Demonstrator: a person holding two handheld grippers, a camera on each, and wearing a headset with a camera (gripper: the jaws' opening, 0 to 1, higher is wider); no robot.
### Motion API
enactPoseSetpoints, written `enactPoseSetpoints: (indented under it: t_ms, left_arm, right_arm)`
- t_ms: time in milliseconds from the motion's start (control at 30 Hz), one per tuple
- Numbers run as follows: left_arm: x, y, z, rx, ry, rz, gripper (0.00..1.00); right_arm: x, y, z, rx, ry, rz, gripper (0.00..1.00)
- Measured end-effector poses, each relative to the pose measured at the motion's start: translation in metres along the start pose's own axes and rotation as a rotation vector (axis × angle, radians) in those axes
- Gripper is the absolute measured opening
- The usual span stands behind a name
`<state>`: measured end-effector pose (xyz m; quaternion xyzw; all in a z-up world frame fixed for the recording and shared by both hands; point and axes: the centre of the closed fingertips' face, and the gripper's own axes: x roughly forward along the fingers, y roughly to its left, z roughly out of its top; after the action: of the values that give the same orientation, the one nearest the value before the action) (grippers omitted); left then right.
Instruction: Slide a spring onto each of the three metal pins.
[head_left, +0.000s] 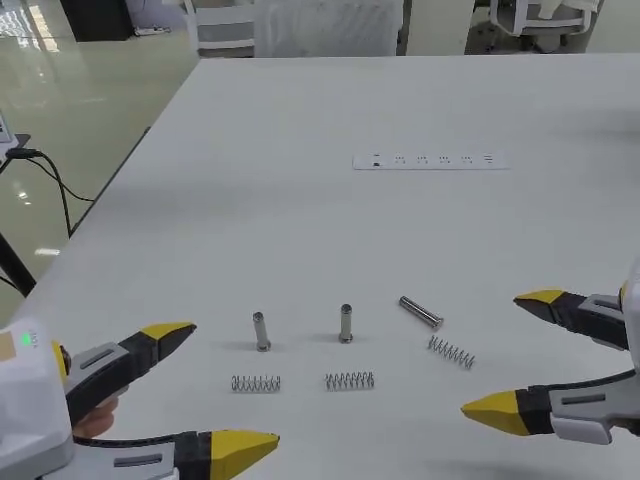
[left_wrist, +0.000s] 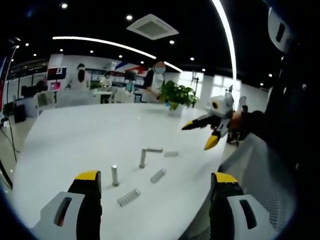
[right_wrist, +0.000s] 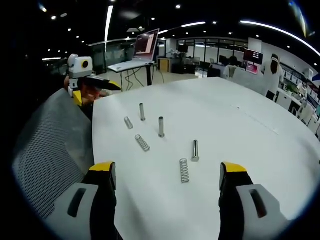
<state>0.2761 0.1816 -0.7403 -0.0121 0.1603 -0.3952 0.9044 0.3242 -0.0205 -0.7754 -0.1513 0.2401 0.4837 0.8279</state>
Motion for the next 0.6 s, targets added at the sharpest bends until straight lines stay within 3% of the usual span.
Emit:
enactPoseSetpoints:
  t_ms: [600]
  left_arm:
    - [0.0,-0.0029,0.0058,0.012,-0.001,0.0,0.86]
  right_arm:
    - [0.0011,0.0006,-0.0008,0.0,0.002,0.007,0.84]
